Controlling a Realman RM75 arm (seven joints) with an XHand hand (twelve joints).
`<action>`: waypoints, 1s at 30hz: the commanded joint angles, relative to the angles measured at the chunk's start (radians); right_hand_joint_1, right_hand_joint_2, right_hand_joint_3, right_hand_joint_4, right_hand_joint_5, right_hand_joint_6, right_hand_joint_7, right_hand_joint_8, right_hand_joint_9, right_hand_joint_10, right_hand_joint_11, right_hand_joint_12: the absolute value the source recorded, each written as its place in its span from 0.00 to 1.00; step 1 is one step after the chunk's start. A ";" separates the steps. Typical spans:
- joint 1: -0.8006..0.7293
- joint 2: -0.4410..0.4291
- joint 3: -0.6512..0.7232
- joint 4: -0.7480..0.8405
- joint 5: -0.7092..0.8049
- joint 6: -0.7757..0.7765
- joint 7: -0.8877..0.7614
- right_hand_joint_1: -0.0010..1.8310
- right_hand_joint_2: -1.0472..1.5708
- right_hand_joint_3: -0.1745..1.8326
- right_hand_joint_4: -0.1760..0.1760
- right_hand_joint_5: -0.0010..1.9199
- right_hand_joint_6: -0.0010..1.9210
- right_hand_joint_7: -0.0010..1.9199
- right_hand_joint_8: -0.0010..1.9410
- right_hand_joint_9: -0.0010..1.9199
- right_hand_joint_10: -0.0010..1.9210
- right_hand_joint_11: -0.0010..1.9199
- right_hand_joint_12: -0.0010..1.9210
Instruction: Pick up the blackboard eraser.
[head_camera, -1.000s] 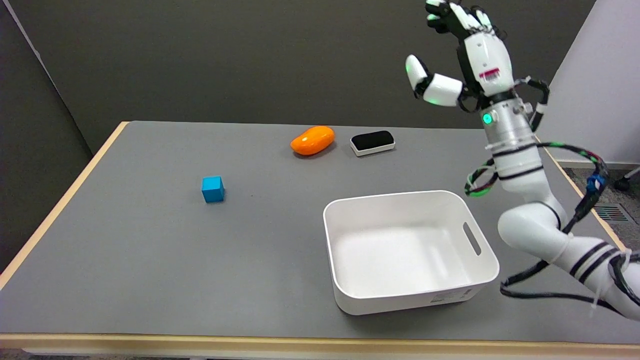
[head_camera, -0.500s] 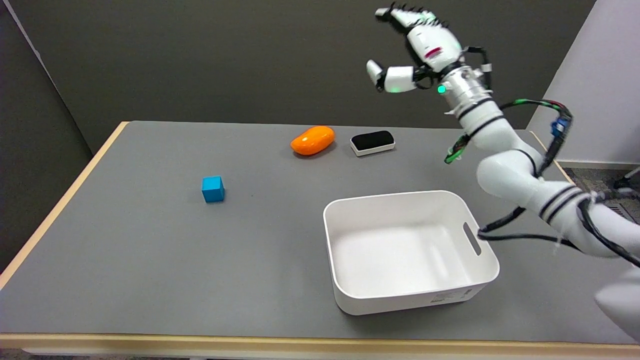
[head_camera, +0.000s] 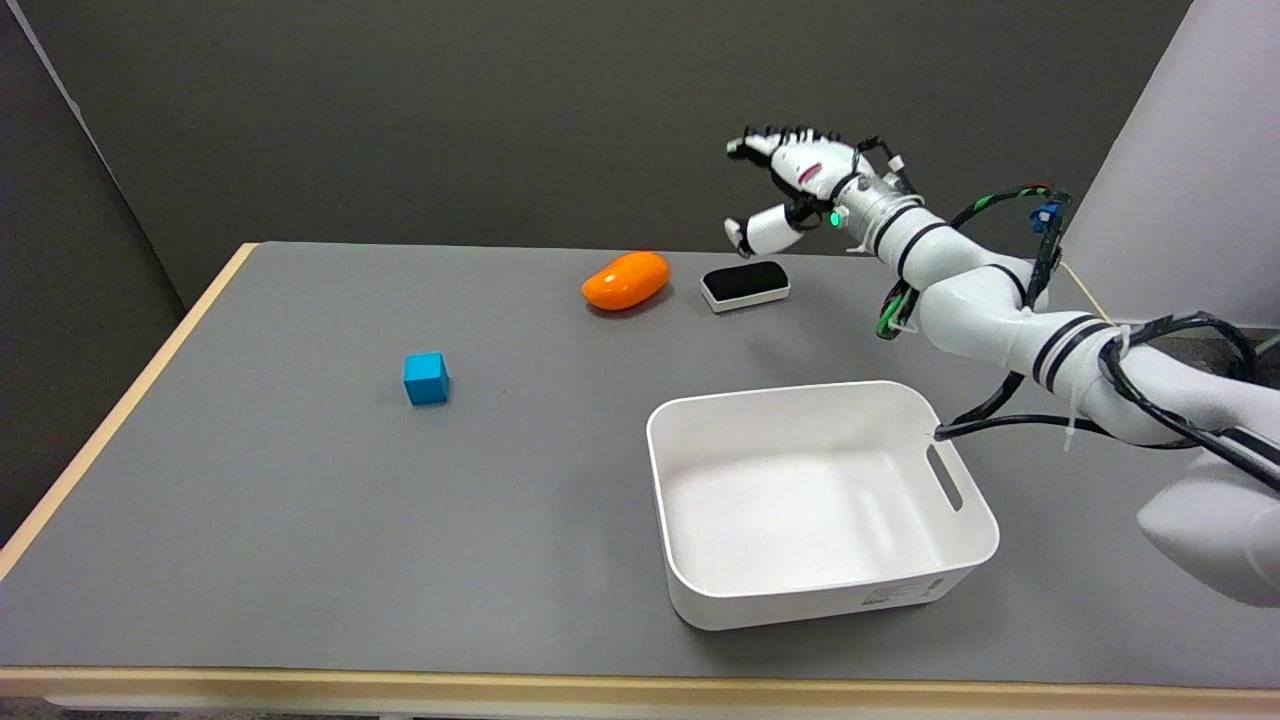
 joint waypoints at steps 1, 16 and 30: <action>0.066 -0.008 -0.130 -0.140 0.012 -0.191 -0.008 0.26 0.62 0.58 0.69 0.04 0.19 0.06 0.14 0.05 0.31 0.00 0.54; 0.060 -0.075 -0.165 -0.173 0.012 -0.135 -0.001 0.26 0.62 0.57 0.69 0.04 0.18 0.06 0.14 0.05 0.31 0.00 0.55; 0.112 -0.196 -0.198 -0.387 0.001 -0.063 0.037 0.27 0.62 0.57 0.68 0.03 0.17 0.06 0.14 0.05 0.31 0.00 0.54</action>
